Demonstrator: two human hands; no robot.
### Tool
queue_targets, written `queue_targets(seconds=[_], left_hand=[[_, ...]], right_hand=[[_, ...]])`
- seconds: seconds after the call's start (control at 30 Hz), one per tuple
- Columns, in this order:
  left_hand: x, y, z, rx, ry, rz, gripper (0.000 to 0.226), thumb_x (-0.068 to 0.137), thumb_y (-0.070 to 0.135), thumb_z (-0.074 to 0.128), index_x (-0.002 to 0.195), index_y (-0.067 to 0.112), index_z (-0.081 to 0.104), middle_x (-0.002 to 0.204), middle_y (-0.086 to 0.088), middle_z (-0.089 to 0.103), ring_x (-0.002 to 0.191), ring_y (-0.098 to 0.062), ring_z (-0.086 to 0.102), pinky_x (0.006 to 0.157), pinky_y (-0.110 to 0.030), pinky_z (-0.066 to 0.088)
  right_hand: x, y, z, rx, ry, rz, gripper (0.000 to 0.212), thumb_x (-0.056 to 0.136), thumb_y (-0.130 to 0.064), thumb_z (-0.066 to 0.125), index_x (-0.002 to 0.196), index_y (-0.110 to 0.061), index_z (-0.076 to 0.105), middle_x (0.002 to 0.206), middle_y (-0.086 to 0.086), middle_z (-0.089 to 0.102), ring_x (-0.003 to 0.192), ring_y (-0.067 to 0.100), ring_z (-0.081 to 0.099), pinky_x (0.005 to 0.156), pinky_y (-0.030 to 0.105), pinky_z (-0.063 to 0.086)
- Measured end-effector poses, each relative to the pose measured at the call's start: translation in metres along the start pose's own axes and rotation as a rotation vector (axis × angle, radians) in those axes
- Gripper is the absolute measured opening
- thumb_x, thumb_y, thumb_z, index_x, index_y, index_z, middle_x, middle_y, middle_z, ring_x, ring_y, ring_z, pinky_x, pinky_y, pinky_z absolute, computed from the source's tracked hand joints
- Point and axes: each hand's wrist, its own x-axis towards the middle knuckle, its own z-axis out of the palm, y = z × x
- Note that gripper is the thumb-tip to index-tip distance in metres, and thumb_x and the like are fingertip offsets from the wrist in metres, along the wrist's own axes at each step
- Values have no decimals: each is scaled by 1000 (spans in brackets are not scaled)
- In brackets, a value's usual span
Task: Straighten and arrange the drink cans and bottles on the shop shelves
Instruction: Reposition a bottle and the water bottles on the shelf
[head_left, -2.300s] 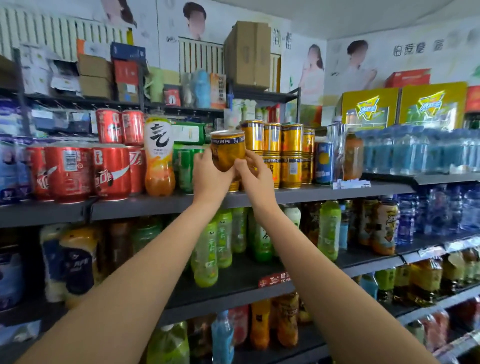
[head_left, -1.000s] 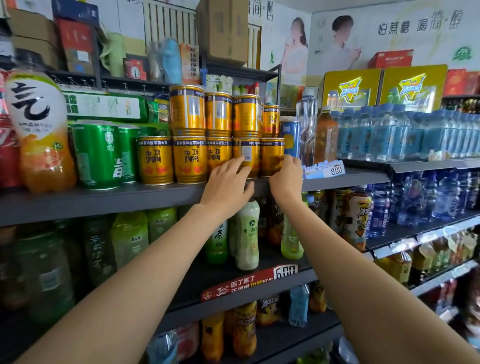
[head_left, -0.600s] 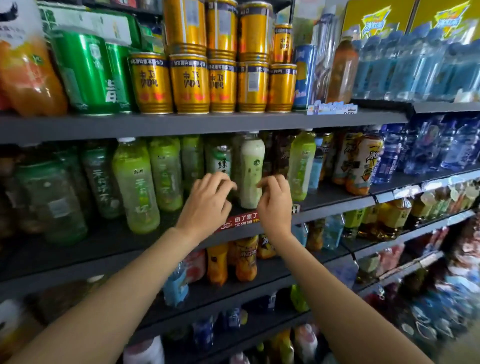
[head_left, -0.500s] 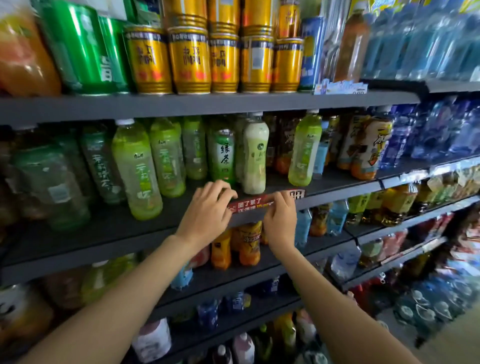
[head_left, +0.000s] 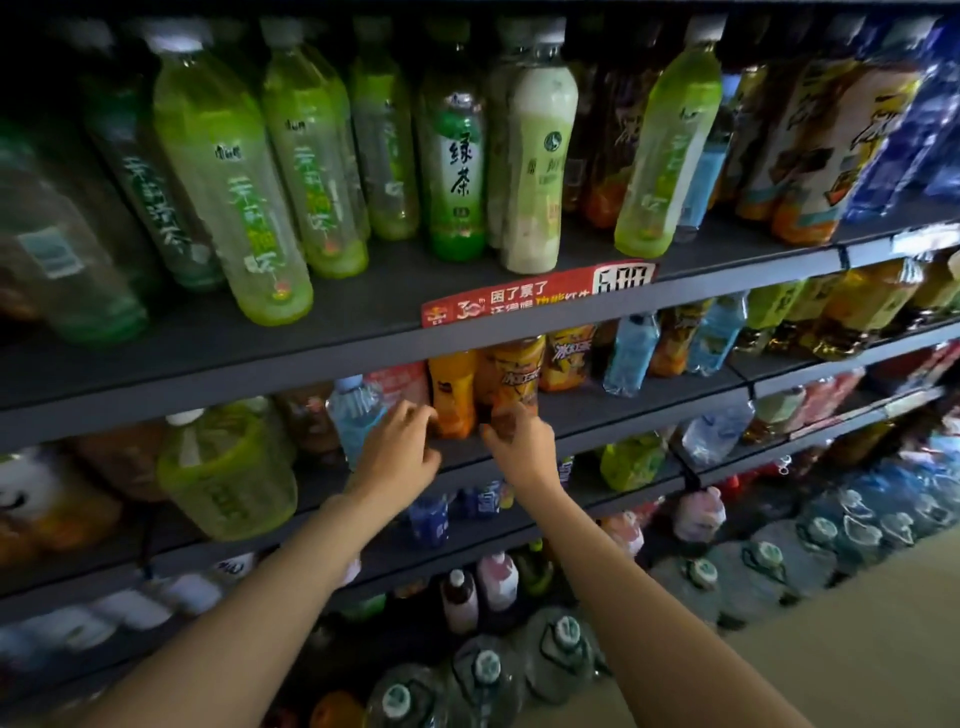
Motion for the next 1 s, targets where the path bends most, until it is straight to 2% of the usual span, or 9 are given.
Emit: queue_targets(seconds=[0.13,0.2,0.3,0.43,0.57,0.73,0.87,0.93,1.0], left_hand=[[1,-14,5,-51,-42,-131,47,88,14,54,133,8,40,137,-10,42,126,-25,42,98,-33,35],[3,-17,7,-64,-56,-160,50,89,15,53,136,10,36,140,-9,40,128,-26,41,98,-33,35],[8,-17,9,-92,-51,-174,48,89,16,52,135,12,38,137,-9,43,122,-26,46,97,-37,40],[18,-4,7,-111,-47,-123,48,89,15,51,135,14,37,135,-8,44,114,-26,52,93,-38,44],[29,11,4,-123,-19,-58,47,88,15,52,133,15,40,135,-6,45,115,-25,52,93,-41,44],[27,30,12,-142,-36,-17,43,88,12,52,130,14,43,134,-5,47,111,-23,54,89,-34,45],[23,57,8,-157,-59,72,47,89,16,53,134,15,39,132,-2,47,97,-15,54,79,-25,41],[21,75,0,-185,-64,107,54,88,20,57,137,13,36,134,-4,45,95,-12,53,82,-27,43],[19,96,-9,-206,-84,148,63,85,26,63,139,14,33,140,-6,40,112,-18,52,93,-34,45]], right_hand=[[13,-3,31,110,-82,47,53,82,-23,69,127,-5,49,121,12,59,113,27,54,94,36,44],[20,-5,35,190,11,137,54,80,-20,70,126,-4,46,123,13,56,115,28,52,94,33,42],[34,-3,28,311,275,355,61,77,-18,73,126,-3,40,128,16,50,123,32,44,97,37,38],[63,-1,16,373,249,346,83,73,-19,76,141,-12,29,138,14,43,131,33,36,106,42,33],[84,-2,2,411,195,338,78,75,-17,74,139,-21,31,138,12,43,129,33,37,107,43,32],[54,10,-2,309,251,235,77,69,-22,79,134,-13,38,136,14,36,125,34,36,100,41,35],[18,15,-26,323,338,202,64,68,-22,79,122,-9,47,121,12,45,115,31,47,91,35,40],[4,13,-45,316,395,173,59,68,-25,78,117,-9,49,115,10,45,112,30,48,89,35,40],[-7,2,-70,297,462,118,60,68,-31,79,114,-9,49,113,8,45,111,27,47,89,33,39]])
